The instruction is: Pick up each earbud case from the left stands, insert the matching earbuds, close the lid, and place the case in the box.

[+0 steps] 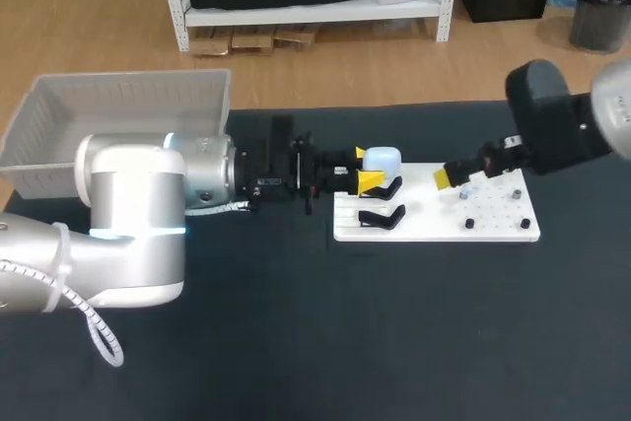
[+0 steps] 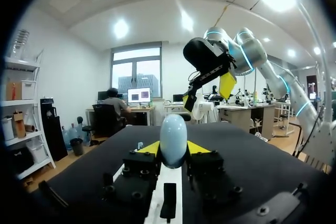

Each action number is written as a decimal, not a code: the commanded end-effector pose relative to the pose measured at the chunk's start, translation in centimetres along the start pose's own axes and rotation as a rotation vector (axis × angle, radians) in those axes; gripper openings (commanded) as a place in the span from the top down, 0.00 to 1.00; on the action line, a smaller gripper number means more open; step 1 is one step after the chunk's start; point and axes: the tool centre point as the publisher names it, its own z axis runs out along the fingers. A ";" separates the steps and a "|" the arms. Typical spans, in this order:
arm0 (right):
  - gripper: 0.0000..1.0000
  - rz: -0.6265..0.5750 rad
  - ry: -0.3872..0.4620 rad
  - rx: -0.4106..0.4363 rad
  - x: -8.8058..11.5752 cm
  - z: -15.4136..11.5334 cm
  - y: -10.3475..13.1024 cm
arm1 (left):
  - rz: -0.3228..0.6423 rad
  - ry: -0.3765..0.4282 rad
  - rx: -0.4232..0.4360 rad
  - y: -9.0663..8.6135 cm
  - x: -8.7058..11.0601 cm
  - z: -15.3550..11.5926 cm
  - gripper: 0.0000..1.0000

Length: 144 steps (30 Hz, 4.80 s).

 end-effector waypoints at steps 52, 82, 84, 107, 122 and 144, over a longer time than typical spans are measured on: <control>0.00 0.099 0.079 0.005 -3.1 7.6 0.4 | 0.001 -0.003 0.000 0.1 0.1 0.0 1.00; 0.00 0.123 0.044 0.004 -4.4 6.6 0.0 | 0.001 -0.003 0.000 0.1 0.1 0.0 1.00; 0.00 0.124 0.042 0.005 -4.6 6.5 -0.1 | 0.001 -0.003 0.000 0.1 0.1 0.0 1.00; 0.00 -0.004 0.093 0.425 -6.3 0.1 -9.3 | 0.001 -0.003 0.000 0.1 0.1 0.0 1.00; 0.00 -0.077 0.269 0.591 -2.6 -1.3 -13.4 | 0.001 -0.003 0.000 0.1 0.1 0.0 1.00; 0.00 -0.013 0.435 0.447 -0.9 1.0 -16.5 | 0.001 -0.003 0.000 0.1 0.1 0.0 1.00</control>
